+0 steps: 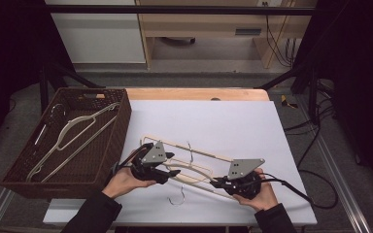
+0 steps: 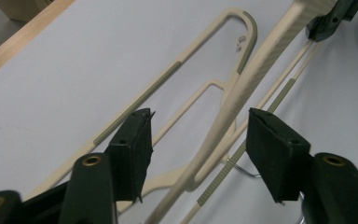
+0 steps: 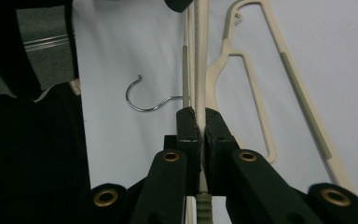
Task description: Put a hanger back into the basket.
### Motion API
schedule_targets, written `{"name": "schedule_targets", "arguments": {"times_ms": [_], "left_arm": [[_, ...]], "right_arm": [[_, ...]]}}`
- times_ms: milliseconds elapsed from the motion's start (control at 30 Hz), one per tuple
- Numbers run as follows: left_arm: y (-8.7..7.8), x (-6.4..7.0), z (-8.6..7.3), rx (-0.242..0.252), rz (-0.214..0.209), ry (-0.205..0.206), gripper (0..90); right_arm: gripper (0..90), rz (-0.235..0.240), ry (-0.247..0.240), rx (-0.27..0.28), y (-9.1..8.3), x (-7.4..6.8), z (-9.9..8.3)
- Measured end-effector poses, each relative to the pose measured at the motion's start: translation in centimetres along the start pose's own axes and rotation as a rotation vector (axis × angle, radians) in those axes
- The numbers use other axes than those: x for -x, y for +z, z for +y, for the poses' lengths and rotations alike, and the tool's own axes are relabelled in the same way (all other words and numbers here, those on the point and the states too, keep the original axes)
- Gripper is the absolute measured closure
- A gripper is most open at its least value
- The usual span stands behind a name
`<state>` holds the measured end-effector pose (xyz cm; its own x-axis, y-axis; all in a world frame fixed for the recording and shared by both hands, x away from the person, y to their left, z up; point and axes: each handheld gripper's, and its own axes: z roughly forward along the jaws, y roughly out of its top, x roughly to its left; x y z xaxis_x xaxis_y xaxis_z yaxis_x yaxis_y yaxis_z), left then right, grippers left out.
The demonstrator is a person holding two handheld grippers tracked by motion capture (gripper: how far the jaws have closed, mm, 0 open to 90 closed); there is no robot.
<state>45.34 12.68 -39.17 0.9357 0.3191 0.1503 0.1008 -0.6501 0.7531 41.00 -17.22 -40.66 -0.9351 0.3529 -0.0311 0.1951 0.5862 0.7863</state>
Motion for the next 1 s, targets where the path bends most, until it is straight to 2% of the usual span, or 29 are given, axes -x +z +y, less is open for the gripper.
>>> {"name": "schedule_targets", "arguments": {"times_ms": [133,167,200,267,300,333,467,600,633,700,767,833,900,967,1000], "left_arm": [[0.1,0.3,0.0,-0.025,-0.039,0.043,55.4],[0.2,0.5,0.0,-0.020,-0.048,0.032,59.3],[0.1,0.5,0.0,-0.039,-0.056,0.050,62.9],[0.0,0.7,0.0,-0.036,-0.078,0.039,71.4],[-0.2,0.7,0.1,-0.051,-0.085,0.055,74.2],[-0.3,0.9,0.1,-0.046,-0.091,0.047,75.0],[-0.8,1.6,0.2,-0.075,-0.082,0.087,78.2],[-1.6,2.6,0.3,-0.054,-0.093,0.085,81.8],[-1.9,2.9,0.3,-0.040,-0.100,0.071,82.0],[-2.4,3.4,0.2,-0.016,-0.110,0.056,83.7],[-2.7,3.9,0.2,-0.014,-0.099,0.048,85.1],[-3.0,4.2,0.0,-0.003,-0.072,0.028,86.3],[-3.3,4.1,-0.1,-0.014,-0.053,0.005,86.4],[-3.5,4.1,-0.2,0.018,-0.049,-0.049,86.4],[-3.8,4.1,0.0,0.018,-0.035,-0.056,86.4]], "right_arm": [[87.4,0.047,-0.014,-0.008,0.2,-0.1,0.0],[87.4,0.051,-0.015,-0.008,0.2,-0.2,0.0],[87.3,0.056,-0.015,-0.008,0.2,-0.2,0.0],[87.3,0.063,-0.015,-0.002,0.2,-0.1,0.0],[87.2,0.069,-0.012,-0.002,0.2,-0.1,0.0],[87.2,0.082,-0.015,-0.002,0.2,0.0,0.0],[85.2,0.101,0.016,-0.001,0.1,0.1,0.1],[78.9,0.072,0.039,0.034,-0.4,0.2,0.3],[78.4,0.076,0.043,0.046,-0.6,0.2,0.3],[70.4,0.042,0.046,0.090,-0.9,0.2,0.5],[60.9,0.008,0.048,0.115,-1.2,0.3,0.5],[56.6,-0.073,0.029,0.164,-1.7,0.3,0.6],[51.9,-0.083,0.049,0.182,-2.1,0.4,0.6],[46.2,-0.107,0.082,0.213,-2.6,0.7,0.4],[44.1,-0.127,0.095,0.222,-2.9,0.8,0.3]]}}
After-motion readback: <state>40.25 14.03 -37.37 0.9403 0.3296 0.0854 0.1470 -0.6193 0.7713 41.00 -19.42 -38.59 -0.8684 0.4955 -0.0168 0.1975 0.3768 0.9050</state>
